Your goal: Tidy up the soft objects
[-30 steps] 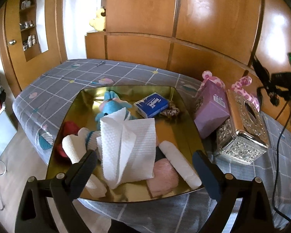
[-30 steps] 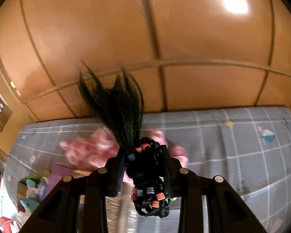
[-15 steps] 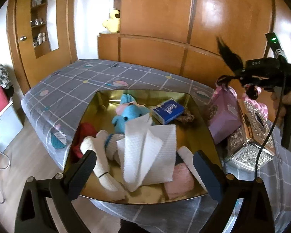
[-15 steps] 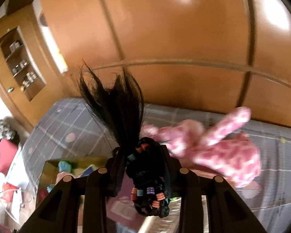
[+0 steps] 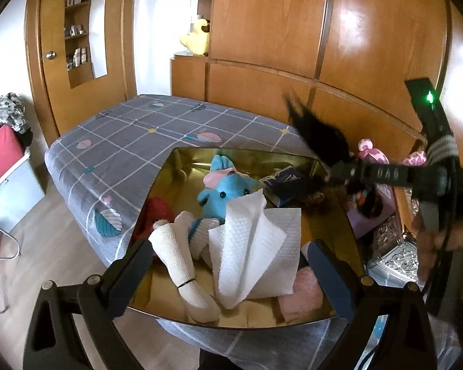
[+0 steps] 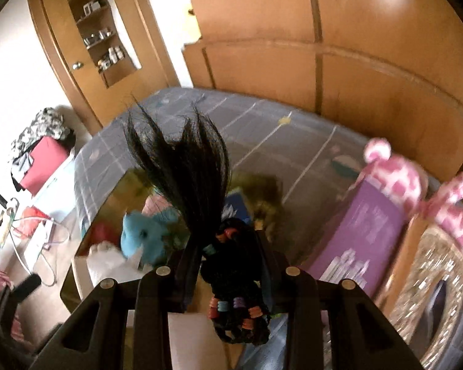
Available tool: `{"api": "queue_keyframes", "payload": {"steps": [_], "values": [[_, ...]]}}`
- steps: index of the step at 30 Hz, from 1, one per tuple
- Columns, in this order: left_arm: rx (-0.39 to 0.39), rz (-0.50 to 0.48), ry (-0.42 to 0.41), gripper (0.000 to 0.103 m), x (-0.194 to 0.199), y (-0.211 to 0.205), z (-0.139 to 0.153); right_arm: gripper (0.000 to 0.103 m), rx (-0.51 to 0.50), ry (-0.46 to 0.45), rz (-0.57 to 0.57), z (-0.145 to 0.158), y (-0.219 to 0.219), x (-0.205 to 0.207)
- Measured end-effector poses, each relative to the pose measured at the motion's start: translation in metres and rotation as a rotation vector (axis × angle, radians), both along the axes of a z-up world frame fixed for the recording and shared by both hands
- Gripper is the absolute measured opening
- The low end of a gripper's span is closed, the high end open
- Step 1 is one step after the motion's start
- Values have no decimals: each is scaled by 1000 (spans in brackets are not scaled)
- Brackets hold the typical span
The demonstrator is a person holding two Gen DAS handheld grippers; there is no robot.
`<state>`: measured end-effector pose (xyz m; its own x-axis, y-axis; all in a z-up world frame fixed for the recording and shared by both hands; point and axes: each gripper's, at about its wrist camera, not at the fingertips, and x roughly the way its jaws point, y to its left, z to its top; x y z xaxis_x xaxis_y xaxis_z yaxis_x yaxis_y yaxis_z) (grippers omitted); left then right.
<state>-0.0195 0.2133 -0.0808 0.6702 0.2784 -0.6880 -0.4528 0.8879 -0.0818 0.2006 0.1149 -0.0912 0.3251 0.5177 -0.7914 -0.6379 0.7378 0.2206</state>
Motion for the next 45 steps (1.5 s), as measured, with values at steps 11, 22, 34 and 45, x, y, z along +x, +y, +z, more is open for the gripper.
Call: {"api": "queue_keyframes", "payload": {"steps": [11, 22, 34, 45], "values": [[26, 24, -9, 102, -3, 0, 4, 33, -30, 60, -18, -31, -3, -41], [33, 28, -1, 103, -2, -1, 4, 33, -157, -28, -36, -49, 14, -45], [24, 44, 24, 103, 2, 4, -1, 43, -161, -74, -55, -49, 9, -48], [45, 50, 2, 103, -1, -4, 6, 62, -56, -184, -163, -7, -39, -72]]}}
